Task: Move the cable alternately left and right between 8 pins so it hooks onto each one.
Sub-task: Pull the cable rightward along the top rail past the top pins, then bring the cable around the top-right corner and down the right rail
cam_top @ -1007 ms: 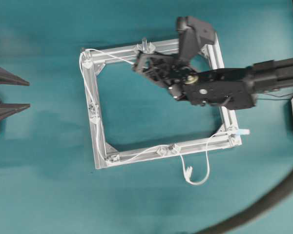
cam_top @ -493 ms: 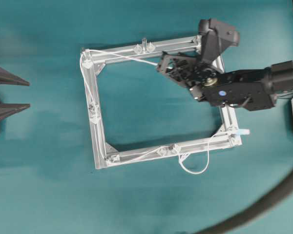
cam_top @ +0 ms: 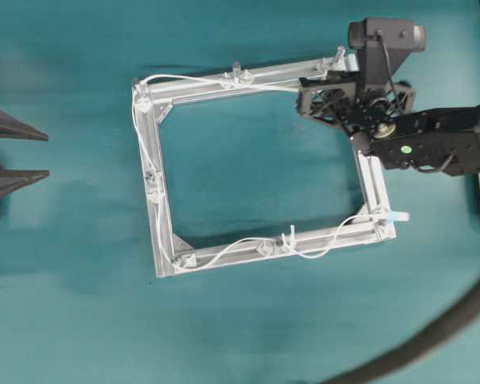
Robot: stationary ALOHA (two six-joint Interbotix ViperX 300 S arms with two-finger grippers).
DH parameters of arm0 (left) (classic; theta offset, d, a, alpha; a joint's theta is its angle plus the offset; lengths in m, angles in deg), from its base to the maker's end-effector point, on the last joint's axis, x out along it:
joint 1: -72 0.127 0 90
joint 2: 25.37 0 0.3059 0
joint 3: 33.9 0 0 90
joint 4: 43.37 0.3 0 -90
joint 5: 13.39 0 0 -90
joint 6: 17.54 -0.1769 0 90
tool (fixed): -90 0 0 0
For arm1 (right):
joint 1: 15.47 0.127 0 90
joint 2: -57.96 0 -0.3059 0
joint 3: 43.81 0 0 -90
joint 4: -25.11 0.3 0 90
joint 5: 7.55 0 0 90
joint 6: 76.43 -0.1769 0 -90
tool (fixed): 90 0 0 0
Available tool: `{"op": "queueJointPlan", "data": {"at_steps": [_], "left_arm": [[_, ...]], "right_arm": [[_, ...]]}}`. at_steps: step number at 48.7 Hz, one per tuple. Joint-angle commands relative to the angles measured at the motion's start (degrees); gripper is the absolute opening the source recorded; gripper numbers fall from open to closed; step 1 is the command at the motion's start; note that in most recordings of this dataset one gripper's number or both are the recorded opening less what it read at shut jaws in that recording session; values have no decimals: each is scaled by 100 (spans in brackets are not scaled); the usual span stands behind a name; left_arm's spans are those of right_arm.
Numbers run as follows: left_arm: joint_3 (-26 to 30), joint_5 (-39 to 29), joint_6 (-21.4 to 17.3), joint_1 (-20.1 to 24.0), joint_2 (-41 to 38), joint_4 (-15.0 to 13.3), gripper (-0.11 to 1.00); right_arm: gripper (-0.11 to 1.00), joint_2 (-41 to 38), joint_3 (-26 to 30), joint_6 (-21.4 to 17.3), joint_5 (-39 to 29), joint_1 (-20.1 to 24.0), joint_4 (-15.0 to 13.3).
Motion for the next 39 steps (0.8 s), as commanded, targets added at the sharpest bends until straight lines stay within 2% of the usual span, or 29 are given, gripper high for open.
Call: {"op": "queueJointPlan", "data": {"at_steps": [1,12,18,23,27,39], "left_arm": [[62,35,-44,-18,-53,9,74],[62,35,-44,-18,-53,9,74],[62,35,-44,-18,-53,9,74],[62,44,-44,-18,-53,9,74],[62,35,-44,-18,-53,9,74],[53,35,-44,-18,-53,9,74]], "right_arm": [[15,167,18,299,-114,-53,-229],[15,167,0,1266,-123,-281,-694],[15,167,-26,1600,-123,-369,-1037],[15,167,-62,1740,-167,-396,-1468],[15,167,-105,1749,-281,-404,-1705],[15,237,-431,1767,-483,-457,-2136]]}}
